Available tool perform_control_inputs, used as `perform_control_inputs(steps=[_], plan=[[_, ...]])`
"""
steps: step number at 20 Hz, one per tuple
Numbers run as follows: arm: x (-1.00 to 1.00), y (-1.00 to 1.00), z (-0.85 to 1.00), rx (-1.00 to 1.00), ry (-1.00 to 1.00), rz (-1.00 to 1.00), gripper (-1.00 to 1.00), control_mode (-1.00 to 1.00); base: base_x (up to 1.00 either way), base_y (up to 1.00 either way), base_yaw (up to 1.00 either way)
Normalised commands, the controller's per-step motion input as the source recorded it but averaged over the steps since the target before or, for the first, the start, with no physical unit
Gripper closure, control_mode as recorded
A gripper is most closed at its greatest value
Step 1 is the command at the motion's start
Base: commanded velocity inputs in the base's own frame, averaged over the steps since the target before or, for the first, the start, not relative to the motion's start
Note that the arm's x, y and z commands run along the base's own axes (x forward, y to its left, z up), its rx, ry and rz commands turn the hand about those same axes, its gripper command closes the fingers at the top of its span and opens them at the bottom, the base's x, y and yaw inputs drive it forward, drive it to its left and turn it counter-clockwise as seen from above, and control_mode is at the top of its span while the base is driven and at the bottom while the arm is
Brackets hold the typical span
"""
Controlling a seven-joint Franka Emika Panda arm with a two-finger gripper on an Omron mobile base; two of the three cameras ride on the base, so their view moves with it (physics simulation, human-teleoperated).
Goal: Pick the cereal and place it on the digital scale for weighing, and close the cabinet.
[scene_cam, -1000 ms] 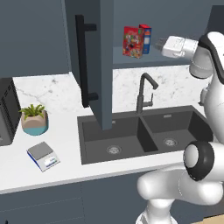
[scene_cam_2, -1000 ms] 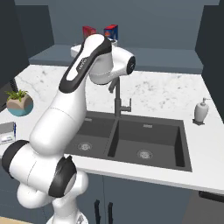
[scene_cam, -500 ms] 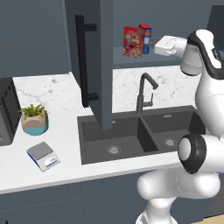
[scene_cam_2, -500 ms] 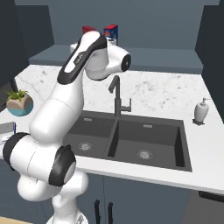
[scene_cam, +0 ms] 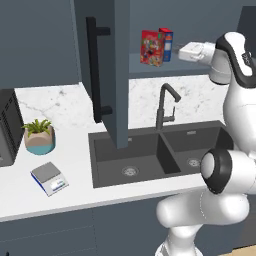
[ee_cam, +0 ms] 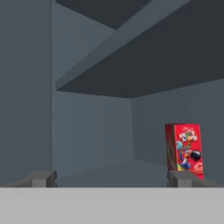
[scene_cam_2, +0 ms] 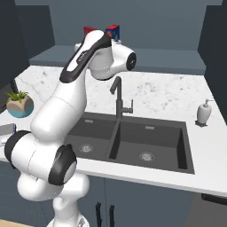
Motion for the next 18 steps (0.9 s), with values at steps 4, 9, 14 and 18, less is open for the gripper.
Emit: perform_control_inputs(steps=[4,9,14,18], plan=[[0.16,-0.16,0.00,0.00,0.01,0.00,-1.00,-1.00,0.00,0.00,0.00],[0.15,-0.12,0.00,0.00,0.02,-0.03,-1.00,-1.00,0.00,0.00,0.00],[0.22,-0.08,0.00,0.00,0.05,-0.06,-1.00,-1.00,0.00,0.00,0.00],[0.44,-0.07,0.00,0.00,0.08,-0.01,-1.00,-1.00,0.00,0.00,0.00]])
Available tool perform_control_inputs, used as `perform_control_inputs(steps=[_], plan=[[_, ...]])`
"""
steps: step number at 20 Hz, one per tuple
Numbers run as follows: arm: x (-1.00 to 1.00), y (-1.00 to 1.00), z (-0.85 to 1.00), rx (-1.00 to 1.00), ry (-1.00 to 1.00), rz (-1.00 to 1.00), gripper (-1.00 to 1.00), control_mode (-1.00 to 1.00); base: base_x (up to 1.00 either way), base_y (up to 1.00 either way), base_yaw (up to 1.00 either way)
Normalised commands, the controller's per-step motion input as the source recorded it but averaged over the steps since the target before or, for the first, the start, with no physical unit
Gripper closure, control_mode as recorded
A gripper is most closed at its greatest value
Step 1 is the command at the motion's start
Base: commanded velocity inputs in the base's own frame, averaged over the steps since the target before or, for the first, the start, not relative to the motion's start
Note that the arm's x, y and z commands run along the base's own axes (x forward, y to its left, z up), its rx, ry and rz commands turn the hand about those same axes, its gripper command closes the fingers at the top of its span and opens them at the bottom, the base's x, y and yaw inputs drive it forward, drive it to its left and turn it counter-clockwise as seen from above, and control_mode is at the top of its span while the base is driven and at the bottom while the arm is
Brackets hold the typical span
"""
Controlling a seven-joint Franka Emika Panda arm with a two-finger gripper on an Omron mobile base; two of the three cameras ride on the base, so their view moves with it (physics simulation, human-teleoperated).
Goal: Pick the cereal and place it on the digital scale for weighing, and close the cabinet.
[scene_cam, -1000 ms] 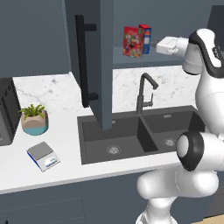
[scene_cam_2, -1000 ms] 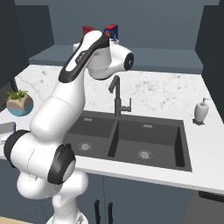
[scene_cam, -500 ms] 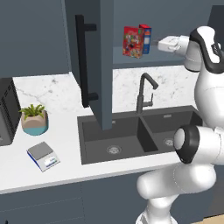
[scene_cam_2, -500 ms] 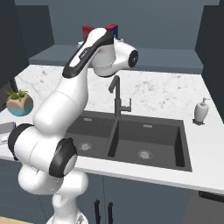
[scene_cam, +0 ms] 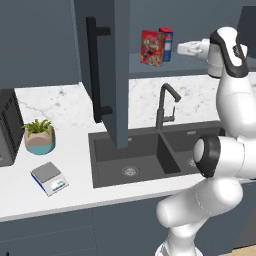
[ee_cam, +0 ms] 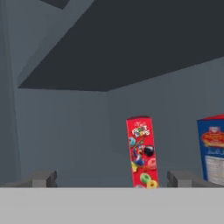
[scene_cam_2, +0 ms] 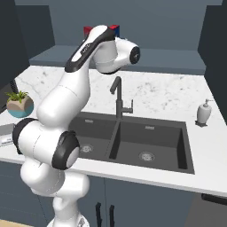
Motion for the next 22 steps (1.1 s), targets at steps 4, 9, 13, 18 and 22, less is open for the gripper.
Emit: perform_control_inputs(steps=[4,9,13,18,22], plan=[[0.28,-0.05,0.00,0.00,0.06,0.00,-1.00,-1.00,0.00,0.00,0.00],[0.20,0.00,0.00,0.00,0.02,0.00,-1.00,-1.00,0.00,0.00,0.00],[0.47,0.00,0.00,0.00,0.06,0.00,-1.00,-1.00,0.00,0.00,0.00],[0.24,0.44,0.00,-0.15,0.04,-0.01,-1.00,-1.00,0.00,0.00,0.00],[0.09,0.46,0.00,-0.14,0.03,0.00,-1.00,-1.00,0.00,0.00,0.00]])
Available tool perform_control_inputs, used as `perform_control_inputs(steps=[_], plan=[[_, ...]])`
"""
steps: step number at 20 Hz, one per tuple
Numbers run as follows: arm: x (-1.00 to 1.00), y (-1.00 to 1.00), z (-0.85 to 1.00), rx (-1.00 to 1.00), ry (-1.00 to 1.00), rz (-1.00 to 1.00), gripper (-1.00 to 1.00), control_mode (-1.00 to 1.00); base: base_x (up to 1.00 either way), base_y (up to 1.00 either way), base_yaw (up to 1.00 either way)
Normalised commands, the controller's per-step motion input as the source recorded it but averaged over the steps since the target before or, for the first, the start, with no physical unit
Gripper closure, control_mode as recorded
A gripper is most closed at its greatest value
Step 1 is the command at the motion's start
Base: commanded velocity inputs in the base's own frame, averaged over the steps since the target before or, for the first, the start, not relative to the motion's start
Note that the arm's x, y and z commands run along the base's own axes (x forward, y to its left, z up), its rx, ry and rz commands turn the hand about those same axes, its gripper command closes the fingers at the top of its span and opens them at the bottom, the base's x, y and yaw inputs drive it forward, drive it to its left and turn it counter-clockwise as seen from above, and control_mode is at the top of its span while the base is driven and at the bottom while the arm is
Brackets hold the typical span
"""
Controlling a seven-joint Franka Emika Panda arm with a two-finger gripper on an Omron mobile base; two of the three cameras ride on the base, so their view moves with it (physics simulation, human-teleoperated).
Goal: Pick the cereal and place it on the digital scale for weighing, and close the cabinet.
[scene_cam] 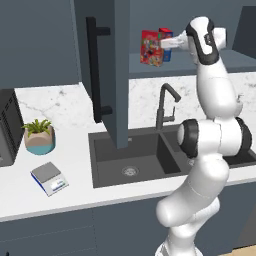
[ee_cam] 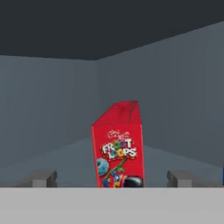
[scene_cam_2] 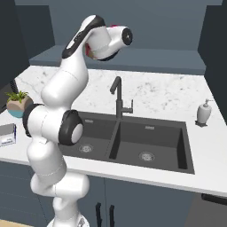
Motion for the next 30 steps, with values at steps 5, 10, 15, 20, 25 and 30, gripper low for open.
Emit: perform_control_inputs(steps=[5,10,15,20,25,30], plan=[[0.25,0.03,0.00,-0.03,0.06,0.00,-1.00,-1.00,0.00,0.00,0.00],[0.34,0.06,0.00,-0.03,0.08,0.00,1.00,-1.00,0.00,0.00,0.00],[0.23,0.16,0.00,-0.05,0.02,0.00,1.00,-1.00,0.00,0.00,0.00],[-0.04,0.40,0.00,-0.13,-0.05,0.00,1.00,-1.00,0.00,0.00,0.00],[-0.13,0.53,-0.03,-0.09,-0.09,0.00,1.00,-1.00,0.00,0.00,0.00],[-0.38,0.02,-0.08,-0.01,-0.09,0.00,1.00,-1.00,0.00,0.00,0.00]])
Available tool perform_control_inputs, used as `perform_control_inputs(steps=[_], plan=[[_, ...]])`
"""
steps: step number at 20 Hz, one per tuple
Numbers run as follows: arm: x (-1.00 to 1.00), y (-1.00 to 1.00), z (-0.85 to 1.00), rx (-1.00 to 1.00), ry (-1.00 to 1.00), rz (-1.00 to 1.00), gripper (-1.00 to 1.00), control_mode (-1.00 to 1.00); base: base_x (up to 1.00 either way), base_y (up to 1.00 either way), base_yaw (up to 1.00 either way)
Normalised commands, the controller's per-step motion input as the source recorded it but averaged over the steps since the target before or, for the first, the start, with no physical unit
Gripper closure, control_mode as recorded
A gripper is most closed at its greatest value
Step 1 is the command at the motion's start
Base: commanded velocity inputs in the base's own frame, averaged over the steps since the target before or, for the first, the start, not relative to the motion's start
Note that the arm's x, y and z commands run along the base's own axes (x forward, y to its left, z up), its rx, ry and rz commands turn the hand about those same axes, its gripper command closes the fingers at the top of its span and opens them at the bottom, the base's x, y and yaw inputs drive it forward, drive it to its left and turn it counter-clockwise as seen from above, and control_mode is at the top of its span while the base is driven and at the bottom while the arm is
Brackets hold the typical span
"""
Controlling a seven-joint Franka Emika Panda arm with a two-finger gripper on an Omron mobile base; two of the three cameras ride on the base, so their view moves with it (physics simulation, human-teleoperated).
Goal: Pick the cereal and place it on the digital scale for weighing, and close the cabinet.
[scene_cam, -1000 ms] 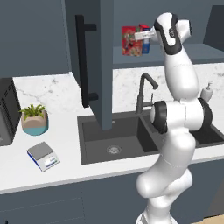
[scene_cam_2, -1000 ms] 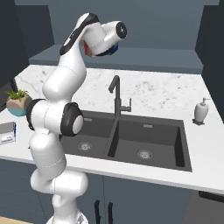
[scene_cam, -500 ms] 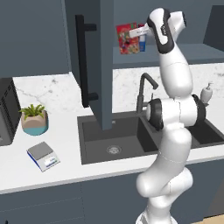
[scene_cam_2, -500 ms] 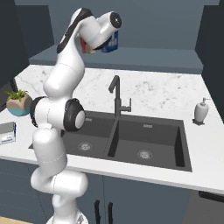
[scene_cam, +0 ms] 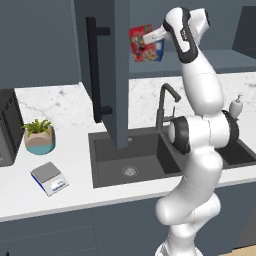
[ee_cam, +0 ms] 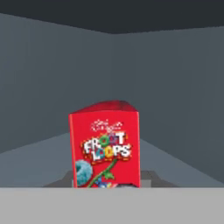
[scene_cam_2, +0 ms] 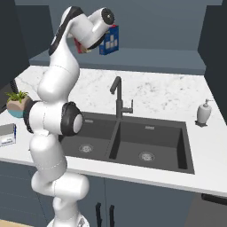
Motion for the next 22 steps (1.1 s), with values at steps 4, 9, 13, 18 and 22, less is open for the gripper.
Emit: perform_control_inputs(steps=[4,9,13,18,22], plan=[[-0.40,0.13,-0.11,-0.03,-0.08,0.00,1.00,-1.00,0.00,0.00,0.00],[-0.64,0.15,-0.05,-0.05,-0.08,0.00,1.00,-1.00,0.00,0.00,0.00],[-0.79,0.04,0.00,-0.03,-0.12,0.00,1.00,-1.00,0.00,0.00,0.00],[-0.88,0.01,-0.01,0.00,-0.04,0.00,1.00,-1.00,0.00,0.00,0.00],[-1.00,0.00,-0.10,0.00,0.00,0.00,1.00,-1.00,0.00,0.00,0.00]])
